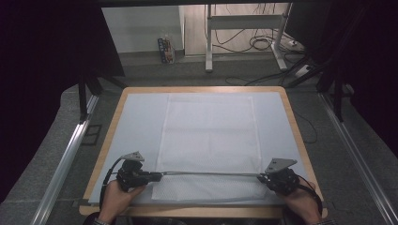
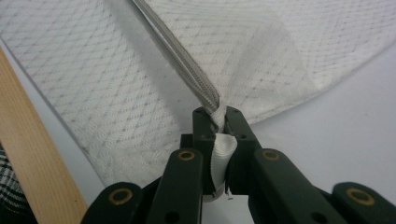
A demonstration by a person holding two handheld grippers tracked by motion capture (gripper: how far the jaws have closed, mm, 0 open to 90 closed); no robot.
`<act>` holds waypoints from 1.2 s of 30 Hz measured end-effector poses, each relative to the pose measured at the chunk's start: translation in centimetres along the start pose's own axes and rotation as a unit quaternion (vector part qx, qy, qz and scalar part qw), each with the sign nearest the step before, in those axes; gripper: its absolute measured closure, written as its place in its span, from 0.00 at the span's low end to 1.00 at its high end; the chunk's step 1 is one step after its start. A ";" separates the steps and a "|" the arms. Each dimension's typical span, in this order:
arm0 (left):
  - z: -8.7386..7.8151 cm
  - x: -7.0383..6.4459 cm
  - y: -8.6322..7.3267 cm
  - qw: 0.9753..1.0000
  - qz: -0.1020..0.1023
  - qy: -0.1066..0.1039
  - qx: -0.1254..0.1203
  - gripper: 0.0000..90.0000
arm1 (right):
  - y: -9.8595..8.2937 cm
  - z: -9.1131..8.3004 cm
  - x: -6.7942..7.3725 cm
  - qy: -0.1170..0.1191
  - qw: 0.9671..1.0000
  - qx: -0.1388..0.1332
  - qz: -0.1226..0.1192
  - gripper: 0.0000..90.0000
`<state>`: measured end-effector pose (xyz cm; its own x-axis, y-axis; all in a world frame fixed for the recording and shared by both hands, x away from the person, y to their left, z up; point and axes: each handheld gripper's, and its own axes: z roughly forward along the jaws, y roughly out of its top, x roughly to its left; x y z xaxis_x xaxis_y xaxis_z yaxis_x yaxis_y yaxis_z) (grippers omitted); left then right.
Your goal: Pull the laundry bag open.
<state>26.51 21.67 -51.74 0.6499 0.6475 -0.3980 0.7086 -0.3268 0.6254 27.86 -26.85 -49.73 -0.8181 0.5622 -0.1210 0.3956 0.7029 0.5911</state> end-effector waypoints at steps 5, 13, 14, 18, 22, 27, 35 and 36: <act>-0.3 0.2 -0.2 1.000 -0.005 -0.001 -0.004 0.97 | 0.0 0.0 0.0 0.002 1.000 0.001 0.000 0.94; -0.9 0.6 -0.8 1.000 -0.013 0.013 -0.005 0.97 | 0.0 0.0 0.0 0.002 1.000 0.003 0.000 0.94; -1.0 0.6 -0.9 1.000 -0.013 0.015 -0.004 0.97 | 0.0 0.0 0.0 0.001 1.000 0.004 0.000 0.94; -1.2 0.8 -1.1 1.000 -0.017 0.017 -0.006 0.97 | 0.0 0.0 0.0 0.001 1.000 0.003 0.000 0.94; -1.7 1.1 -1.5 0.999 -0.024 0.027 -0.009 0.97 | -0.1 -0.1 -0.2 -0.005 1.000 0.004 0.002 0.94; -2.0 1.1 -1.8 0.999 -0.027 0.021 -0.011 0.97 | -0.1 -0.1 -0.2 -0.003 1.000 0.003 0.001 0.94; -2.3 1.5 -2.2 0.998 -0.032 0.050 -0.001 0.97 | 0.0 -0.1 0.0 0.010 1.000 0.005 0.002 0.94; -2.3 1.5 -2.2 0.998 -0.033 0.050 0.000 0.97 | 0.0 -0.1 0.0 0.017 1.000 0.004 0.002 0.94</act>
<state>25.33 24.94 -52.17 0.5707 0.7330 -0.3702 0.7495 -0.2808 0.5995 27.82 -26.90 -49.69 -0.8301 0.5501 -0.0919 0.4023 0.7048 0.5844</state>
